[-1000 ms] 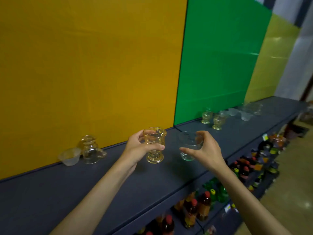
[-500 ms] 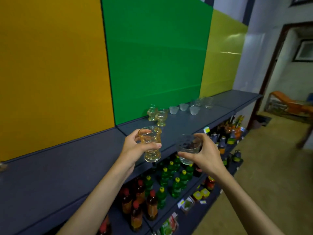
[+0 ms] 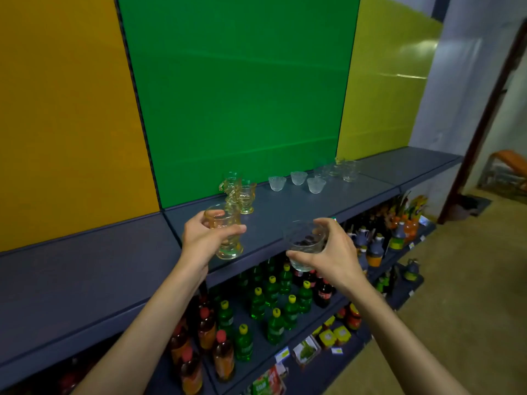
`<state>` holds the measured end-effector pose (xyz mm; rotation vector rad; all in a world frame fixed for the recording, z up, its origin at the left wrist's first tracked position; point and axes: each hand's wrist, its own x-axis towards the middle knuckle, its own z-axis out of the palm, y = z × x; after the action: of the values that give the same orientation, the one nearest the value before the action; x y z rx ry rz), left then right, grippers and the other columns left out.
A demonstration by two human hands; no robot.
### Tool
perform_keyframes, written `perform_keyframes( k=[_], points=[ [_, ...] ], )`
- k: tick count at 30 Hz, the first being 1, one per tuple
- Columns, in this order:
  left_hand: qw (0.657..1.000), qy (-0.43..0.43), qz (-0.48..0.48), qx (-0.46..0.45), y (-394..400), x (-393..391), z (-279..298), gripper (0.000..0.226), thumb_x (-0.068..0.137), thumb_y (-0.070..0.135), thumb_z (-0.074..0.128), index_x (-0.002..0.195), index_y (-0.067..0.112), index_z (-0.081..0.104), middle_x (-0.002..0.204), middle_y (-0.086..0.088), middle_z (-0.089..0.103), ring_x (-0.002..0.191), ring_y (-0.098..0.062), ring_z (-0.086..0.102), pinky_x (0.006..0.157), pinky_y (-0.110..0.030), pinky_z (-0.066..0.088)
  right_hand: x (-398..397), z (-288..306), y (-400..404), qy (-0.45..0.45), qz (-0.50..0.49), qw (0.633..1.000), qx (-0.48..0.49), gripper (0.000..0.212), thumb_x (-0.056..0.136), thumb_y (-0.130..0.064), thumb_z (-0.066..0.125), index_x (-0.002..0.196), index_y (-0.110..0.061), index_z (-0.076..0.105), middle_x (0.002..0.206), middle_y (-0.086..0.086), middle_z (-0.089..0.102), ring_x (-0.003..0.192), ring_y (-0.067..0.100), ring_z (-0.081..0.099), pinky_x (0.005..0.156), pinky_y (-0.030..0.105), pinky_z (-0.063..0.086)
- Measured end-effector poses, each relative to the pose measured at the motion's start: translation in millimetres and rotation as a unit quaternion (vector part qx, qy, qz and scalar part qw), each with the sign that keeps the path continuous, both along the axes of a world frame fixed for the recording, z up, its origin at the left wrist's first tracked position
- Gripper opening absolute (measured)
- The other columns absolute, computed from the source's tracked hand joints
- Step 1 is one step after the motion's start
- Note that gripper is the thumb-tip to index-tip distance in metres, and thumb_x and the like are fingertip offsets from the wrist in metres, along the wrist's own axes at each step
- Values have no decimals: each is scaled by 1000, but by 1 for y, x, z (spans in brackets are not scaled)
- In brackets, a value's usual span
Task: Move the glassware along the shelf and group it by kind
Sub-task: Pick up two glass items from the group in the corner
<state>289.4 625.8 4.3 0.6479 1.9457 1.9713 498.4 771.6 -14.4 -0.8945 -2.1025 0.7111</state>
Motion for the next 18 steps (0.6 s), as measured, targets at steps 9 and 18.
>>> perform_keyframes(
  k=[9, 18],
  points=[
    [990, 45, 117, -61, 65, -66, -23, 59, 46, 33, 100, 95, 30, 67, 98, 4, 72, 94, -18, 69, 87, -39, 59, -52, 7, 85, -29, 89, 996, 14, 92, 53, -56, 91, 130, -25, 51, 114, -11, 60, 103, 7, 55, 82, 23, 39],
    [963, 76, 223, -129, 102, -114, -33, 63, 49, 41, 98, 102, 24, 70, 103, 2, 70, 101, -22, 64, 86, -36, 54, -115, 26, 164, -30, 150, 988, 20, 90, 53, -54, 91, 129, -27, 51, 114, -11, 60, 105, 8, 57, 84, 25, 40]
  ],
)
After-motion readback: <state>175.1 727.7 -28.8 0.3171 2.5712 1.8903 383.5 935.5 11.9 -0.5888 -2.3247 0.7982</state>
